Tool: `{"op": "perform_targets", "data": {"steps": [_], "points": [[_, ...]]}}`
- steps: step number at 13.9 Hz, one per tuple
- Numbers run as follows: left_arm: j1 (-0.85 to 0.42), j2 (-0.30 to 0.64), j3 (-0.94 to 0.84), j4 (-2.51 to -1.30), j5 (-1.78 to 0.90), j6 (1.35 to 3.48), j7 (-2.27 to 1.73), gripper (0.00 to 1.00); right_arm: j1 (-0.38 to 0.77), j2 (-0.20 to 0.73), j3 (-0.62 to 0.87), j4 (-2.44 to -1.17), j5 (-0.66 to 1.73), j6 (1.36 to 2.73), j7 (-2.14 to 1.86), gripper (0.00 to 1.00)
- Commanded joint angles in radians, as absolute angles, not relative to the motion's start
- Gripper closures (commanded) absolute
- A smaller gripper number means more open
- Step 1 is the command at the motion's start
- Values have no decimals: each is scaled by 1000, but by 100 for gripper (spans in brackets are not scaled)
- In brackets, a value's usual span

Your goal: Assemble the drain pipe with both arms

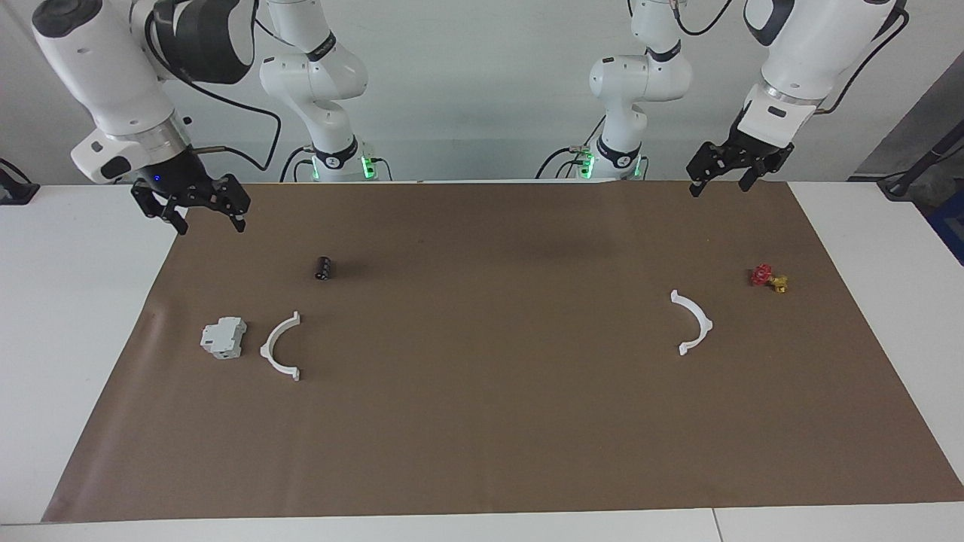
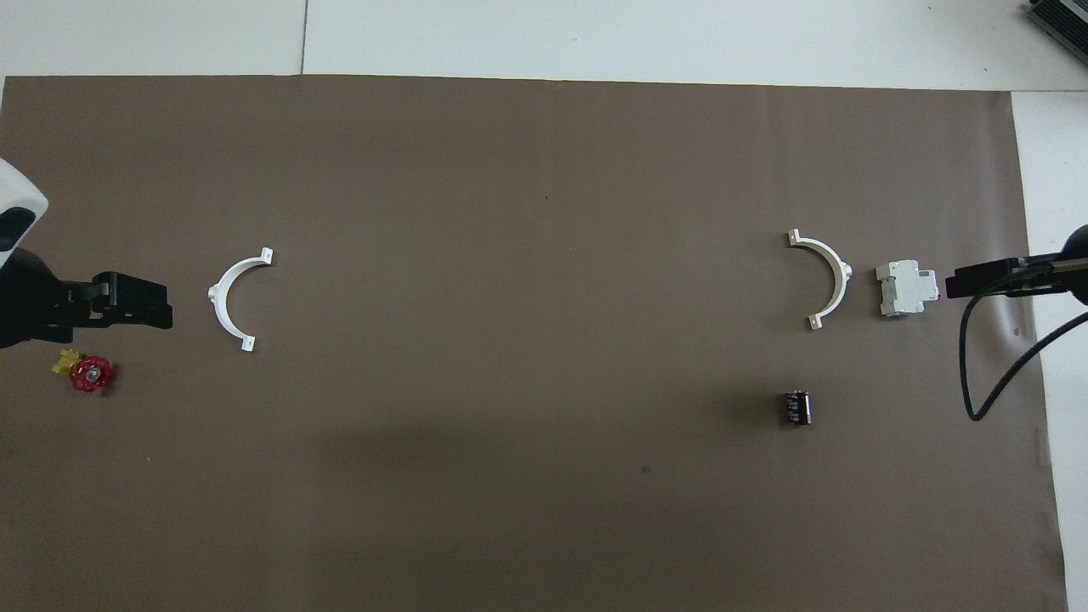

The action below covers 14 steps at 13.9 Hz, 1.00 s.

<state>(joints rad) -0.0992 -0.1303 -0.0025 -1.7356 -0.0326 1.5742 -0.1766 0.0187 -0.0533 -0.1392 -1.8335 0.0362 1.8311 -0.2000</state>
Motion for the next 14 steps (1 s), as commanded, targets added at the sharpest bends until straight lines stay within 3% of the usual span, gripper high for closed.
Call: {"op": "perform_targets", "data": {"steps": [1,7,10,14], "points": [[-97,-143,2,-1746,-43,1586,-161,0,3,36,-132,-1884,97,1974,-313,0],[-97,-143,2,-1747,-43,1589,-161,0,32,273,-115,-1919,103,2282,-360,0],[-97,-143,2,-1747,-43,1589,-161,0,37,308,-112,-1985,103,2405,-383,0],[-97,-143,2,-1747,-43,1589,-161,0,32,337,-109,-1990,104,2405,-422,0]]}}
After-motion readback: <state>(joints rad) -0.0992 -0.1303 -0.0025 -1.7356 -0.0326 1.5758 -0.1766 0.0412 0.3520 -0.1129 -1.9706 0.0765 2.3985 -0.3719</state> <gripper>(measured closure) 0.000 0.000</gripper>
